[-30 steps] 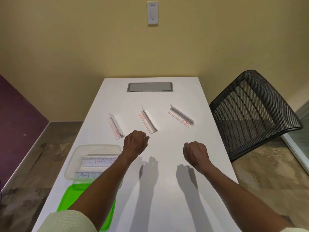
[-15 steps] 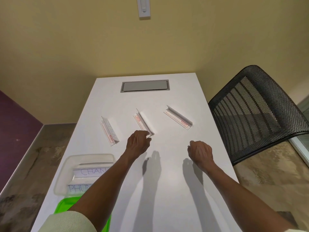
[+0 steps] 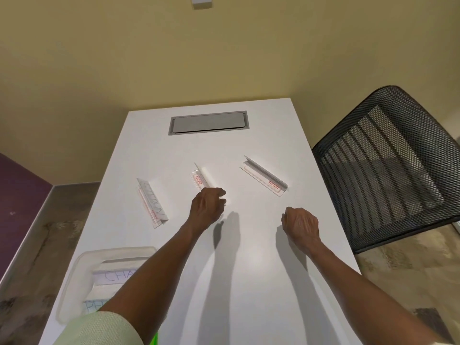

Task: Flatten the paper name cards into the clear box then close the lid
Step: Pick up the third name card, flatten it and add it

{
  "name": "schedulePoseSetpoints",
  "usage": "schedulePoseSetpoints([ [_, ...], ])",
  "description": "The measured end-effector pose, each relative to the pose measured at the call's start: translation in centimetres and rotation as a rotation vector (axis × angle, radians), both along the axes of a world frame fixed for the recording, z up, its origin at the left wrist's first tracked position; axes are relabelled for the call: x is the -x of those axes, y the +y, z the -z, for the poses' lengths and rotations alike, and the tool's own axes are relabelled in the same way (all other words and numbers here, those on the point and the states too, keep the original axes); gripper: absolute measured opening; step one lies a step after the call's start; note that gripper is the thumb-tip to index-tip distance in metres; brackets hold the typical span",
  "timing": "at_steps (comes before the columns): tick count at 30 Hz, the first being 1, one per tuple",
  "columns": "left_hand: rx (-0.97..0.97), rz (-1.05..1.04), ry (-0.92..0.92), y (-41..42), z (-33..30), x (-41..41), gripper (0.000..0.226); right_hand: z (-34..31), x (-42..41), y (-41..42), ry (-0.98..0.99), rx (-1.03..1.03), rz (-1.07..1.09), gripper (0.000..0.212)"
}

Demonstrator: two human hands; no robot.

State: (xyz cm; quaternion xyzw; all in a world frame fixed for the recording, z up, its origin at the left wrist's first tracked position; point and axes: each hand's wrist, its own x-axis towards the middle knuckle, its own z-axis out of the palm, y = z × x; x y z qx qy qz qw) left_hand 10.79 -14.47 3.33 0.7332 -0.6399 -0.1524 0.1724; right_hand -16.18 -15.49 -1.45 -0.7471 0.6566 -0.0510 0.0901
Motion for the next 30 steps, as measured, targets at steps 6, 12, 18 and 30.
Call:
schedulePoseSetpoints([
  [6,-0.072,-0.018,0.019,-3.9,0.2,0.6,0.03,1.3,0.4,-2.7,-0.025,-0.016,0.018,0.04],
  [12,-0.082,-0.009,0.028,-7.7,1.3,0.9,0.029,2.4,0.3,-5.7,-0.041,-0.017,0.05,0.047],
  [18,0.071,0.071,-0.032,-12.0,3.3,0.7,0.023,3.6,0.2,-8.3,-0.036,-0.066,0.135,0.034],
  [30,-0.105,-0.06,0.083,-21.3,6.9,2.1,0.018,6.5,0.5,-13.5,-0.318,-0.171,0.469,0.043],
])
